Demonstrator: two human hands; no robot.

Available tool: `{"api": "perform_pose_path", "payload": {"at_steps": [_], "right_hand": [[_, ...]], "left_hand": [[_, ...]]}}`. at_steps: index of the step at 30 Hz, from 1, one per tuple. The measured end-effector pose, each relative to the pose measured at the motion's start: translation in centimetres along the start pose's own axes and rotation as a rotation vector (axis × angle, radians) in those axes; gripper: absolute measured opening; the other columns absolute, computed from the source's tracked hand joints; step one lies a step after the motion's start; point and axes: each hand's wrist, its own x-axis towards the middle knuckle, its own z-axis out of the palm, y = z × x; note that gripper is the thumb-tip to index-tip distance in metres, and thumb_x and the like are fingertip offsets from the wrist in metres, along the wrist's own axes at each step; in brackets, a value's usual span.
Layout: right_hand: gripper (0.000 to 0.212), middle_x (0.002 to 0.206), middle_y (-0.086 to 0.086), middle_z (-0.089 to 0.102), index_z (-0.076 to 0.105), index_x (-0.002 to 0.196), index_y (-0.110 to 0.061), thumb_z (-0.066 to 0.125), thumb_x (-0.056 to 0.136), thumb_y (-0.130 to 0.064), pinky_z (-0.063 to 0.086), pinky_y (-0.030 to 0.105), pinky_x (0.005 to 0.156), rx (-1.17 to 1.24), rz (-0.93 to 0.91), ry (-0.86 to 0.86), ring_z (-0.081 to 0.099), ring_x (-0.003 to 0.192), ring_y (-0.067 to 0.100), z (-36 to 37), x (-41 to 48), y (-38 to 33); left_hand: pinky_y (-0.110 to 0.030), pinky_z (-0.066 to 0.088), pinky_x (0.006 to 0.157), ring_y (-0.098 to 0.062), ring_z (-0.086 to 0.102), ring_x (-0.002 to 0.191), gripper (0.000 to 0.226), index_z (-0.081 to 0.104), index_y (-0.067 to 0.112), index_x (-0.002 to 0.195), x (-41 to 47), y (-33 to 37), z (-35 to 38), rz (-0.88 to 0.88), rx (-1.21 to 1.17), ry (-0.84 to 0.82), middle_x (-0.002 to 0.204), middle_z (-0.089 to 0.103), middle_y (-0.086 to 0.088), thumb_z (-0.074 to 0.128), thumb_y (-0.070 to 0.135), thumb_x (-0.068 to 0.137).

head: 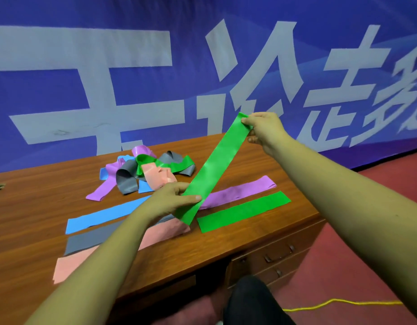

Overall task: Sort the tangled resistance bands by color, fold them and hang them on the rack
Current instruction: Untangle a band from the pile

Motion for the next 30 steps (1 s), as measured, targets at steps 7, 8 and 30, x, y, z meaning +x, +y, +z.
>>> {"api": "perform_pose_path", "payload": {"at_steps": [7, 8, 30], "right_hand": [[0.016, 0.069, 0.008, 0.059, 0.062, 0.074, -0.013, 0.062, 0.09, -0.009, 0.041, 0.022, 0.044, -0.028, 0.157, 0.1, 0.051, 0.052, 0.014, -5.1, -1.0, 8.1], [0.014, 0.072, 0.011, 0.06, 0.062, 0.076, -0.012, 0.063, 0.09, -0.008, 0.042, 0.022, 0.044, -0.029, 0.175, 0.104, 0.052, 0.053, 0.016, -5.7, -1.3, 9.3], [0.015, 0.09, 0.004, 0.066, 0.065, 0.094, -0.011, 0.064, 0.091, -0.026, 0.04, 0.024, 0.06, -0.666, 0.112, 0.115, 0.061, 0.087, 0.018, -9.4, -2.5, 21.1]], "left_hand": [[-0.026, 0.047, 0.069, -0.009, 0.06, 0.074, 0.007, 0.071, 0.013, 0.092, -0.6, -2.3, 1.9, -0.066, -0.046, 0.125, 0.081, 0.069, 0.003, 0.065, 0.016, 0.092], [-0.023, 0.048, 0.069, -0.009, 0.062, 0.076, 0.008, 0.071, 0.014, 0.097, -0.5, -2.6, 2.2, -0.08, -0.031, 0.149, 0.085, 0.071, 0.003, 0.065, 0.016, 0.091], [-0.02, 0.036, 0.084, -0.012, 0.052, 0.1, 0.02, 0.055, 0.027, 0.098, 1.2, -7.2, 7.9, 0.073, 0.598, 0.324, 0.106, 0.056, 0.002, 0.059, 0.009, 0.092]]}}
